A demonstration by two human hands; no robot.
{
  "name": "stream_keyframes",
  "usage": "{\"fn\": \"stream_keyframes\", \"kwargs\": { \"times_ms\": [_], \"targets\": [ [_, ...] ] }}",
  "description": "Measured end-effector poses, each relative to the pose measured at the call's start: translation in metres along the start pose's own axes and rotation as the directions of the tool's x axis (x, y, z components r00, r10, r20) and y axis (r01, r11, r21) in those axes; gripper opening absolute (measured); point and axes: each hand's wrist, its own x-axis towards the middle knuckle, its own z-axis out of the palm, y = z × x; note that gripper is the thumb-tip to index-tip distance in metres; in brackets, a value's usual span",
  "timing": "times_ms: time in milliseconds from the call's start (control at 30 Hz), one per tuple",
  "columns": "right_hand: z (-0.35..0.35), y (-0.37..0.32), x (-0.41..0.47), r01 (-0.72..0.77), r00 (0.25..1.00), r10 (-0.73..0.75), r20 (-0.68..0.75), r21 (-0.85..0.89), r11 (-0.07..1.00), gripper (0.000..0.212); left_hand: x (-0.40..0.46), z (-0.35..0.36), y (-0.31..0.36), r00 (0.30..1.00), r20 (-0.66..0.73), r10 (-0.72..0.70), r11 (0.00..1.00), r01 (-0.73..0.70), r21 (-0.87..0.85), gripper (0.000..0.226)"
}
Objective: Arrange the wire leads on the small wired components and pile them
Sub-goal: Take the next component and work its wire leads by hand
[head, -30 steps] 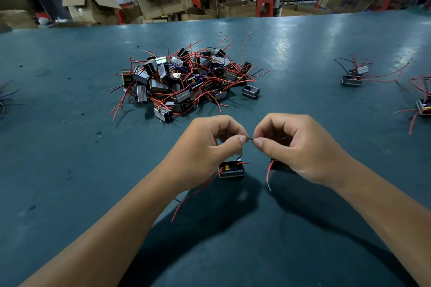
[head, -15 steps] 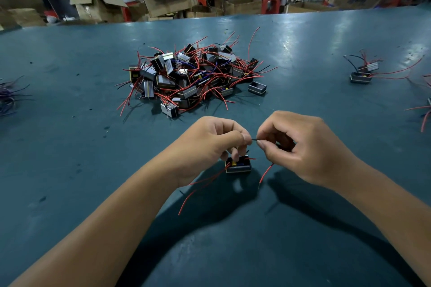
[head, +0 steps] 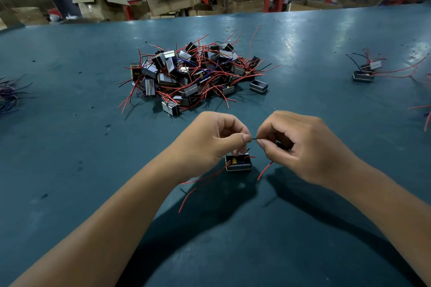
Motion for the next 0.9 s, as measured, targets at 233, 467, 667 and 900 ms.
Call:
{"fn": "stream_keyframes", "kwargs": {
  "times_ms": [233,467,667,900],
  "targets": [
    [0.004,0.001,0.001,-0.133,0.991,0.135,-0.019,0.113,0.985,0.014,0.0,0.013,-0.001,0.965,-0.169,0.201,0.904,-0.116,0.411,0.009],
    [0.002,0.0,0.001,-0.203,0.977,0.214,-0.016,0.257,0.945,0.016,-0.001,-0.001,0.002,0.93,-0.021,0.366,0.82,-0.312,0.481,0.007],
    [0.002,-0.001,0.0,-0.215,0.974,0.225,-0.005,0.284,0.934,0.012,-0.001,0.0,0.0,0.921,-0.002,0.39,0.807,-0.341,0.482,0.006],
    [0.002,-0.001,-0.001,-0.226,0.972,0.236,0.003,0.301,0.927,0.011,-0.001,-0.003,-0.001,0.918,-0.004,0.397,0.815,-0.351,0.462,0.006]
  ]
}}
